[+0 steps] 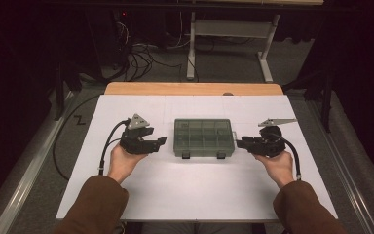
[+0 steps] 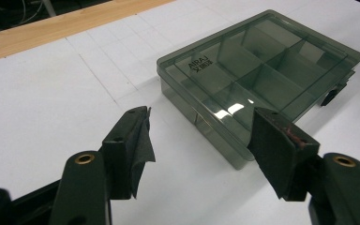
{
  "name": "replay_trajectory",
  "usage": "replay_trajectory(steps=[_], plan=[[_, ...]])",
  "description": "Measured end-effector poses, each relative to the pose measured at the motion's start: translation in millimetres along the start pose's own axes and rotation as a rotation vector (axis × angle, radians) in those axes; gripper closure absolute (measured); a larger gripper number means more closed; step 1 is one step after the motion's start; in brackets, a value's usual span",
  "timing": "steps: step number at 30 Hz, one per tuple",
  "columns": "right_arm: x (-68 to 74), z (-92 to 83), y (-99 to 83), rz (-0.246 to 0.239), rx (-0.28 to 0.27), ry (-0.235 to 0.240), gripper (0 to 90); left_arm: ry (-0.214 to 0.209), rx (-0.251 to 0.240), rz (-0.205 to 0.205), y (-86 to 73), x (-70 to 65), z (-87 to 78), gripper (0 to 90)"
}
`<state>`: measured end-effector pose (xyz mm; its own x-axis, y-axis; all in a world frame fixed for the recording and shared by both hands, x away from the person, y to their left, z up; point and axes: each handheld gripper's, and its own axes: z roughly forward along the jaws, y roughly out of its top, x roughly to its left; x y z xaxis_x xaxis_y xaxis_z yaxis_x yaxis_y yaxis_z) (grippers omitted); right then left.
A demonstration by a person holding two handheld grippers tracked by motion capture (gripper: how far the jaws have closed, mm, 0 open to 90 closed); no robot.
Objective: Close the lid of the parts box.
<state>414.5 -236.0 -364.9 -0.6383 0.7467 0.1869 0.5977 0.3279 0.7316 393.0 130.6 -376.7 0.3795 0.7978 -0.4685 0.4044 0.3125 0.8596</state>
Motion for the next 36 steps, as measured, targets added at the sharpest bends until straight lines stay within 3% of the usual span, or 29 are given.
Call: replay_trajectory(steps=[16,36], plan=[[2.4,-11.0,-11.1,0.001,-0.045,0.008,62.3,-0.005,-0.011,-0.005,-4.6,2.5,-9.3,37.5],[5.3,-19.8,-25.3,-0.034,-0.077,-0.003,56.7,0.012,-0.033,-0.02,-6.2,11.1,-22.7,37.5]])
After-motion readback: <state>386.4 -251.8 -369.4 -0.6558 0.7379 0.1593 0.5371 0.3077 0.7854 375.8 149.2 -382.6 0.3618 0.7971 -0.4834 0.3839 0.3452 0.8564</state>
